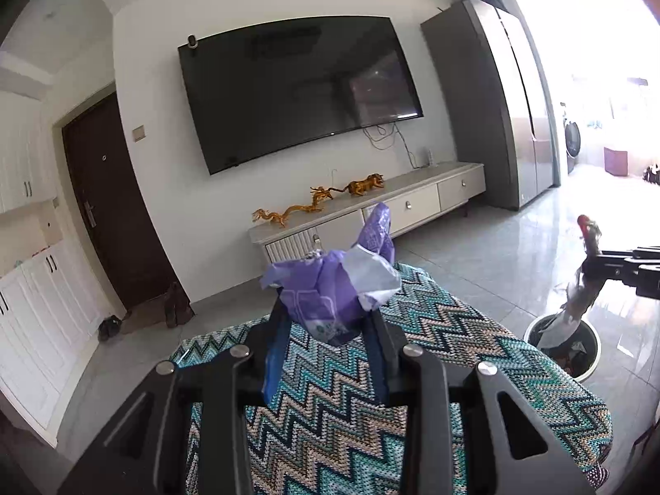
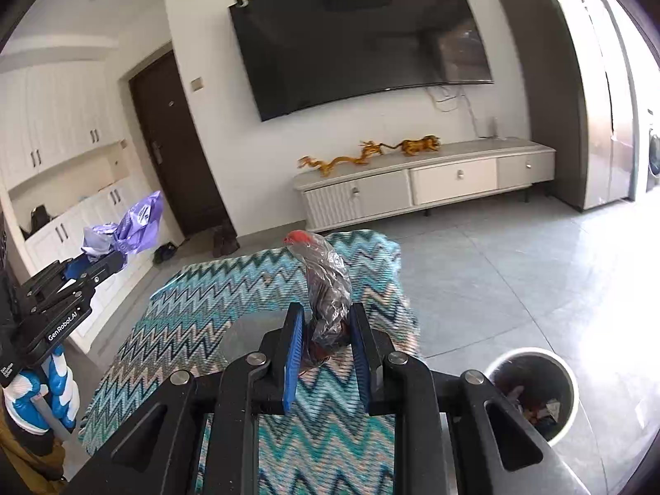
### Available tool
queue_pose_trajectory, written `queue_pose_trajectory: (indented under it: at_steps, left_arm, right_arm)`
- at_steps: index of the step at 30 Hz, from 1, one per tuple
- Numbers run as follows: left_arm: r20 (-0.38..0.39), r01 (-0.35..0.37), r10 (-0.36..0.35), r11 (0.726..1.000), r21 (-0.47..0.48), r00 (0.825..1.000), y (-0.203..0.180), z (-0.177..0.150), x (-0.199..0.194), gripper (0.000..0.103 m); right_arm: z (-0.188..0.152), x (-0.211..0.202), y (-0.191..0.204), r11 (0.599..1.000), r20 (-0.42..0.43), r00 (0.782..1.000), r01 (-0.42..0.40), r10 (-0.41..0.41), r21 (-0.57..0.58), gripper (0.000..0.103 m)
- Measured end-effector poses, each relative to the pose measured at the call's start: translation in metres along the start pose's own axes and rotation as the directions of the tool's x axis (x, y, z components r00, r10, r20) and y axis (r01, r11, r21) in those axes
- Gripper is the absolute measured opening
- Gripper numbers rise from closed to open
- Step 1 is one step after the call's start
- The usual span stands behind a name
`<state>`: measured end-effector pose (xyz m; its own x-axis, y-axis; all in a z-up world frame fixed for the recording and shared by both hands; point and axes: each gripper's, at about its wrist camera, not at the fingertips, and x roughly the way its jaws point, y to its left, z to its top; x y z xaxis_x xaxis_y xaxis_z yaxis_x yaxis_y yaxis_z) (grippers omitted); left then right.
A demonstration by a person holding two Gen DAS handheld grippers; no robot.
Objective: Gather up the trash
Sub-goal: 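Carry both items over the trash bin and open both tools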
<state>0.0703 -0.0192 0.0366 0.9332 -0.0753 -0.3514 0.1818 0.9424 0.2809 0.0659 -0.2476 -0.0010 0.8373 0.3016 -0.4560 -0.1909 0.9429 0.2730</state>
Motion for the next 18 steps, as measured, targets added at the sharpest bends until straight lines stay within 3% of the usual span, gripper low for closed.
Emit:
queue_pose_trajectory:
  at_steps: [8,12,15,18]
  left_arm:
    - [-0.025,0.043,-0.041,0.993,0.113,0.999,-0.059,0.013,0.011,0.033]
    - [-0.072,0.124,-0.113,0.979,0.164,0.991,-0.098,0.02,0.028,0.033]
    - [-0.163,0.252,-0.225,0.952,0.172,0.961,-0.136,0.023,0.05,0.033]
    - [-0.261,0.386,-0.34,0.91,0.151,0.903,-0.174,0.026,0.077,0.033]
  right_arm:
    - [-0.021,-0.018,-0.056,0.995,0.008,0.998,0.061,-0.062,0.084,0.021]
    - [-0.037,-0.021,-0.089,0.987,-0.005,0.995,0.099,-0.099,0.124,0.021]
    - [-0.05,-0.021,-0.119,0.976,-0.017,0.991,0.135,-0.134,0.169,0.021]
    - [-0.063,-0.02,-0.153,0.959,-0.041,0.983,0.181,-0.177,0.219,0.021]
